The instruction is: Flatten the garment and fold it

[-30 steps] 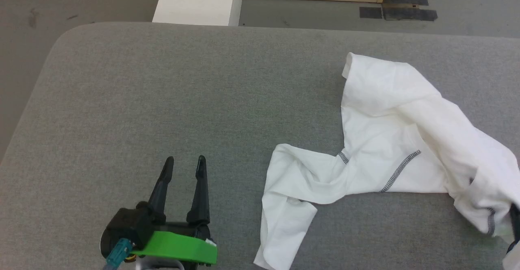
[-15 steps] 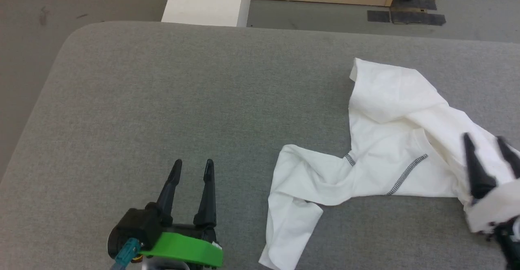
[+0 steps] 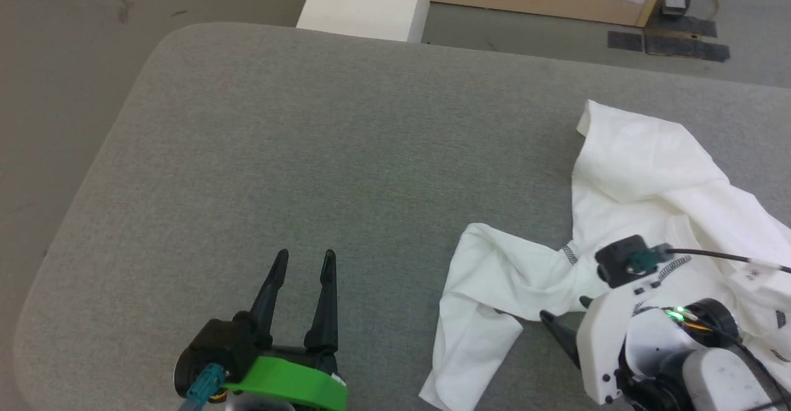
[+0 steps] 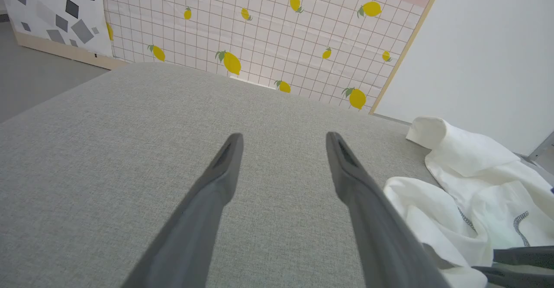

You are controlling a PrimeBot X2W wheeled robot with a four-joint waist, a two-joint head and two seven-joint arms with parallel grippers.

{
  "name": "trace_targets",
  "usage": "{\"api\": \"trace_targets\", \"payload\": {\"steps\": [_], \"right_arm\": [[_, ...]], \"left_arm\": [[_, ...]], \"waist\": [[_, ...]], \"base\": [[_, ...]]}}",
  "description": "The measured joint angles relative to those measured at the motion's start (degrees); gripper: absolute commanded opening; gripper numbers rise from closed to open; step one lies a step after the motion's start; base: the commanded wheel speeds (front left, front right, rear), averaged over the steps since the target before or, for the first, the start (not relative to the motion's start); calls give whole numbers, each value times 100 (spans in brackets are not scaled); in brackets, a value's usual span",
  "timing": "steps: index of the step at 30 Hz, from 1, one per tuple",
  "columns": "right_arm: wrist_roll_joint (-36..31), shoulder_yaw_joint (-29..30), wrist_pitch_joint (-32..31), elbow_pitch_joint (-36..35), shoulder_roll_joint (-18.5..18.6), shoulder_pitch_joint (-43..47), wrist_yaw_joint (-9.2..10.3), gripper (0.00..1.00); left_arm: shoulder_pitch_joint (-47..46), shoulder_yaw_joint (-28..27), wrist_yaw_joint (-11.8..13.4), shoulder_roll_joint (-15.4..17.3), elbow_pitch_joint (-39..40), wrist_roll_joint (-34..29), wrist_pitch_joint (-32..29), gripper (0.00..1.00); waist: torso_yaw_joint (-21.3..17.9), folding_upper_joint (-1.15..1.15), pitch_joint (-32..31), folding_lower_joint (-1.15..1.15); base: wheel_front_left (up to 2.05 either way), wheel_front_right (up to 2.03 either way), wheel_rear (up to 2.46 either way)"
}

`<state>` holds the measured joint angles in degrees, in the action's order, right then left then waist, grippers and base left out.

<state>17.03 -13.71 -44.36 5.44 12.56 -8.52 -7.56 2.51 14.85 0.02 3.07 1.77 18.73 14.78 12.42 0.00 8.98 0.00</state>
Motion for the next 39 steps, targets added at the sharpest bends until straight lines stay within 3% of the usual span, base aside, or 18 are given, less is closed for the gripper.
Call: {"api": "trace_targets", "payload": {"steps": [2,3,4,10,16,24,28,30,31,36,39], "right_arm": [[-62,-79,42,325,0,-132,0,100],[-75,-71,90,481,-20,-210,0,37],[-108,-82,147,605,-24,-286,0,0],[-71,-58,427,896,-59,-536,1,0],[193,-265,645,555,-124,-854,0,0],[936,-1611,665,-394,-603,-1238,1,0],[1199,-2273,625,-387,-765,-1226,0,0],[1257,-2513,555,-225,-805,-1137,0,49],[1252,-2615,508,-134,-795,-1089,0,100],[1277,-2632,531,112,-669,-914,0,100],[1407,-2327,547,65,-639,-898,0,100]], "left_arm": [[-1,20,-1,-1,-9,1,0,100],[-1,26,-1,-1,-12,1,0,100],[-1,29,-1,-1,-16,2,0,100],[3,11,2,-1,-20,10,0,100],[3,20,11,-1,-16,63,0,100],[2,-24,63,-3,30,111,0,100],[2,-87,64,-3,54,111,0,100],[1,-83,63,-3,55,111,0,100],[1,-83,63,-3,55,111,0,100],[-9,-67,63,-3,59,113,0,100],[-8,-78,81,-3,56,130,0,100]], "waist": [[67,0,-2,0],[99,0,-4,0],[128,0,-6,0],[179,0,-54,0],[109,0,-104,0],[145,0,-75,0],[212,0,-41,0],[250,0,-22,0],[270,0,-9,0],[358,0,63,0],[356,0,90,0]], "base": [[0,0,0],[0,0,0],[0,0,0],[0,0,0],[0,0,0],[0,0,0],[0,0,0],[0,0,0],[0,0,0],[0,0,0],[0,0,0]]}}
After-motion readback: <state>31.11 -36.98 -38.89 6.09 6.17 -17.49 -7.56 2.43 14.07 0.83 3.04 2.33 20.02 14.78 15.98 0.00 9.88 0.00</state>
